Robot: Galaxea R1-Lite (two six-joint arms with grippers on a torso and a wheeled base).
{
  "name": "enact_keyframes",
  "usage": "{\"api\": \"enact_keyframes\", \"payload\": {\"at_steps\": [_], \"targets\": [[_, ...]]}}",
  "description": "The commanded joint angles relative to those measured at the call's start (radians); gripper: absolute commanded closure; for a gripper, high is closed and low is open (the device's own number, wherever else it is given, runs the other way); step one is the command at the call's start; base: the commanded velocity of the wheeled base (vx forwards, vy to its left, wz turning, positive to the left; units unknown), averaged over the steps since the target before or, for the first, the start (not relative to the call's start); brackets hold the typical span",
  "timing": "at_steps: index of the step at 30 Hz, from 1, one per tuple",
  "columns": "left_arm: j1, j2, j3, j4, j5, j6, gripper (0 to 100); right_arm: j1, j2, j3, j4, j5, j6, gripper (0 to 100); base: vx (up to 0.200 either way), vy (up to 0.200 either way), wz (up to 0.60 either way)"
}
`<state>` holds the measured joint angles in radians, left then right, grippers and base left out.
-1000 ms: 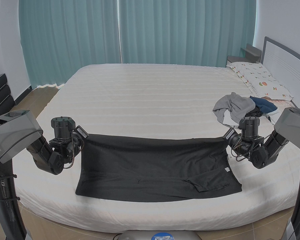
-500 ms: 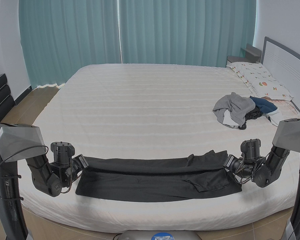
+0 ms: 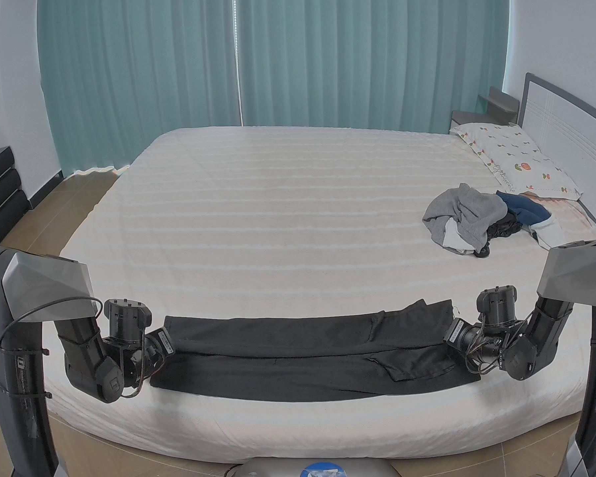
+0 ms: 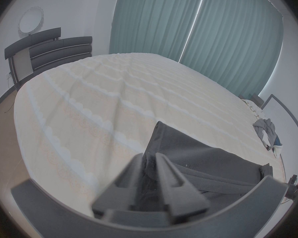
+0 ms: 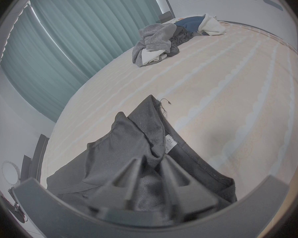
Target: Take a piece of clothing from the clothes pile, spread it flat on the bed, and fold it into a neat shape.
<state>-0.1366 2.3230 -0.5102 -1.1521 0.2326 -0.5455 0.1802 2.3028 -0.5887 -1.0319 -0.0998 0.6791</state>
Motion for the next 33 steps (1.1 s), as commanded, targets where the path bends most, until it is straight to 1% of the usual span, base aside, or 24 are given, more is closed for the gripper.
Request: {"api": "enact_keyframes", "payload": {"at_steps": [1,5,12,14,16,17,18,19,21,23,25,26,28,33], "targets": [[0.000,0.012,0.012,-0.001,0.001,-0.001,0,0.001,-0.011,0.010,0.000,0.002,0.002,0,0.000,0.000,0.00],[0.000,0.009,0.033,-0.008,0.001,-0.002,0,-0.010,-0.066,0.015,0.000,0.003,0.011,0,0.000,0.000,0.00],[0.018,-0.008,0.044,-0.049,0.001,-0.017,0,-0.031,-0.167,0.018,0.000,0.037,0.017,0,0.000,0.000,0.00],[0.032,-0.042,0.016,-0.049,-0.002,-0.074,0,-0.038,-0.172,0.006,0.001,0.078,0.016,0,0.000,0.000,0.00],[0.032,-0.059,-0.017,-0.040,-0.004,-0.129,0,-0.036,-0.160,-0.010,0.012,0.135,0.017,0,0.000,0.000,0.00],[0.032,-0.059,-0.017,-0.040,-0.004,-0.129,0,-0.036,-0.160,-0.010,0.012,0.135,0.017,0,0.000,0.000,0.00],[0.032,-0.059,-0.042,-0.035,-0.022,-0.174,0,-0.038,-0.125,-0.031,0.015,0.193,0.016,0,0.000,0.000,0.00],[0.032,-0.056,-0.053,-0.035,-0.039,-0.189,0,-0.038,-0.103,-0.045,0.015,0.207,0.013,0,0.000,0.000,0.00],[0.032,-0.051,-0.060,-0.034,-0.055,-0.206,0,-0.039,-0.083,-0.065,0.016,0.216,0.007,0,0.000,0.000,0.00],[0.032,-0.048,-0.093,-0.032,-0.085,-0.283,0,-0.039,-0.026,-0.122,0.052,0.229,-0.009,0,0.000,0.000,0.00],[0.034,-0.043,-0.099,-0.021,-0.114,-0.320,0,-0.041,0.012,-0.174,0.108,0.235,-0.033,0,0.000,0.000,0.00],[0.034,-0.043,-0.099,-0.021,-0.114,-0.320,0,-0.041,0.012,-0.174,0.108,0.235,-0.033,0,0.000,0.000,0.00],[0.043,-0.043,-0.097,-0.001,-0.142,-0.330,0,-0.041,0.056,-0.237,0.148,0.236,-0.052,0,0.000,0.000,0.00],[0.052,-0.037,-0.091,0.000,-0.142,-0.330,0,-0.038,0.080,-0.260,0.153,0.246,-0.070,0,0.000,0.000,0.00]]}}
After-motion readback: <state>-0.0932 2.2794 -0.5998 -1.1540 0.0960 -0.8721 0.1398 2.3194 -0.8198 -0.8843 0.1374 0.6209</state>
